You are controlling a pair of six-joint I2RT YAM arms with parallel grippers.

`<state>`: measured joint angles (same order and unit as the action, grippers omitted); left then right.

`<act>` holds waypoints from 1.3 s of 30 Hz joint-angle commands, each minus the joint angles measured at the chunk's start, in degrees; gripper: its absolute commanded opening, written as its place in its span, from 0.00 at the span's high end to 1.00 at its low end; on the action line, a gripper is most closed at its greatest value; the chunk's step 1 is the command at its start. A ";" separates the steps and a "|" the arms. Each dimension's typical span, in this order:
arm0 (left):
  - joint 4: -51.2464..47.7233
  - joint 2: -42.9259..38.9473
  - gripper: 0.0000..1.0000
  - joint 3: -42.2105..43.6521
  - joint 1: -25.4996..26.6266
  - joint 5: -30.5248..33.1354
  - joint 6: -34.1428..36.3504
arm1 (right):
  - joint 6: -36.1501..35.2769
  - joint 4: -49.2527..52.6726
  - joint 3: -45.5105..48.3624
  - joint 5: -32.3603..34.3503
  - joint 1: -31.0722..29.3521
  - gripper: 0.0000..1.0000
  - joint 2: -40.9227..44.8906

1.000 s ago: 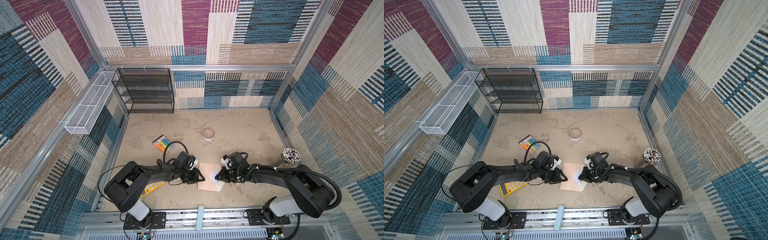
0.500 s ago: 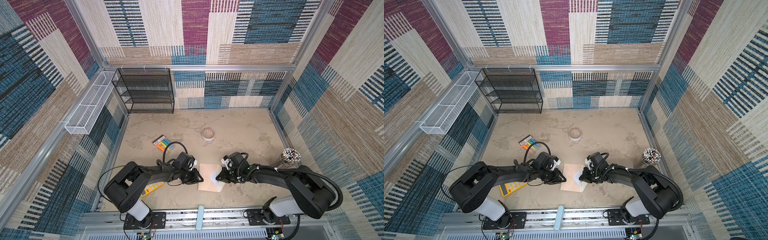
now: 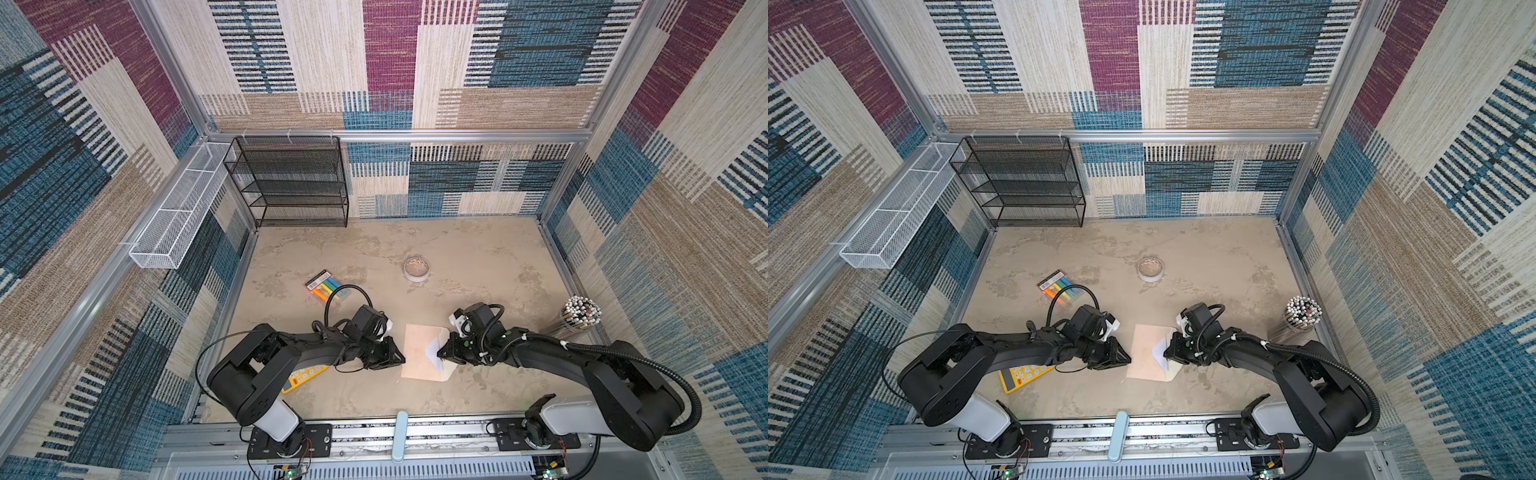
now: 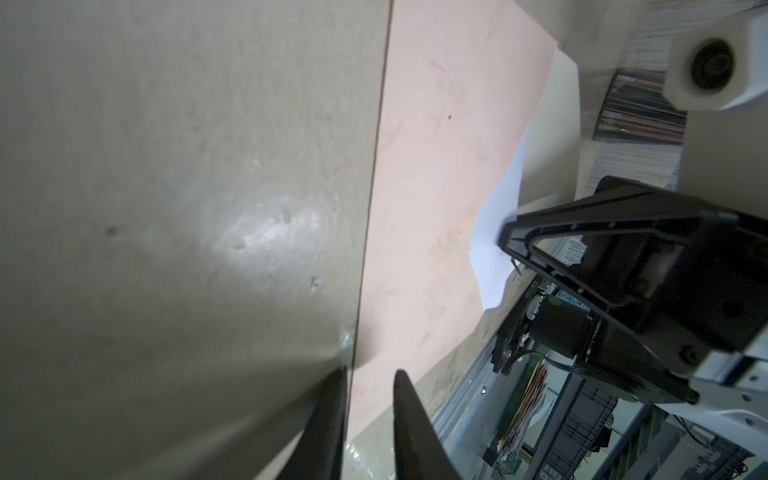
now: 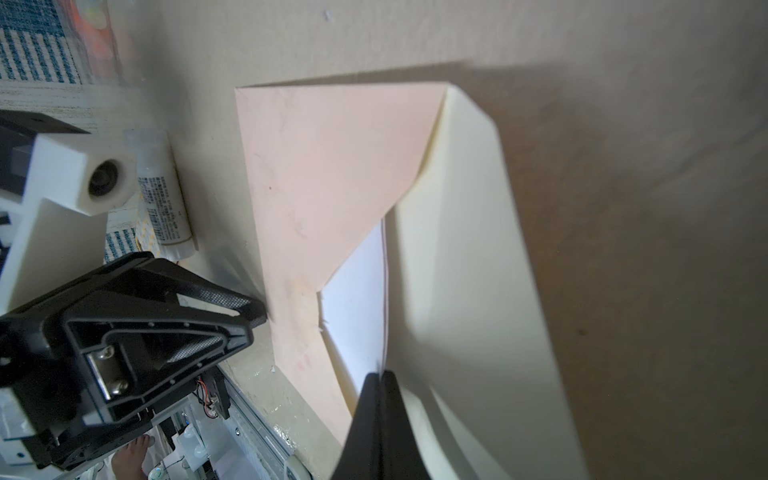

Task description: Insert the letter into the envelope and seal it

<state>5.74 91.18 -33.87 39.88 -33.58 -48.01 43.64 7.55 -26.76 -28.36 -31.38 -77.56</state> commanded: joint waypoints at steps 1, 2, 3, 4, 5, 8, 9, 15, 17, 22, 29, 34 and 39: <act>-0.16 0.84 0.73 -0.01 0.02 2.11 -0.79 | -0.47 -0.25 -0.04 0.24 0.26 1.00 -0.01; -0.15 0.67 0.73 -0.04 -0.04 2.12 -0.81 | -0.57 -0.47 -0.18 0.24 0.39 1.00 -0.26; -0.36 0.47 0.73 -0.14 0.02 2.12 -0.77 | -0.89 -0.73 -0.38 0.25 0.44 1.00 -0.84; -0.82 0.16 0.73 -0.30 -0.04 2.26 -0.59 | -1.32 -1.00 -0.88 -0.09 0.44 1.00 -1.63; -1.44 -0.36 0.73 -0.62 -0.06 2.52 -0.36 | -1.79 -1.11 -1.50 -0.38 0.45 1.00 -2.43; -3.45 -2.34 0.72 -1.43 -0.39 3.90 0.40 | -3.75 -1.09 -3.63 -0.73 0.49 1.00 -4.98; -4.09 -3.17 0.72 -1.63 -0.82 4.49 0.53 | -4.56 -0.98 -4.47 -0.62 0.48 1.00 -5.82; -9.23 -6.96 0.68 -4.57 -4.57 6.32 3.65 | -7.87 0.05 -9.38 -1.10 0.45 1.00 -9.61; -9.77 -6.52 0.68 -6.16 -5.64 6.29 4.81 | -9.00 0.49 -11.04 -1.26 0.44 1.00 -10.91; -8.09 -1.97 0.69 -10.89 -8.44 4.44 6.05 | -10.41 1.26 -13.55 -1.70 0.50 1.00 -13.10; -5.27 7.14 0.72 -18.17 -9.41 2.06 6.70 | -10.72 1.15 -13.75 -1.62 0.48 1.00 -13.80; -5.05 10.87 0.74 -20.39 -9.47 1.93 6.93 | -10.68 1.06 -13.67 -1.50 0.49 1.00 -14.02; -4.53 12.25 0.75 -19.74 -9.73 0.94 6.68 | -10.66 1.40 -13.58 -1.17 0.48 1.00 -13.91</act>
<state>0.19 103.18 -53.80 30.24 -31.53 -41.80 33.34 8.95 -40.12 -29.41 -30.83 -91.48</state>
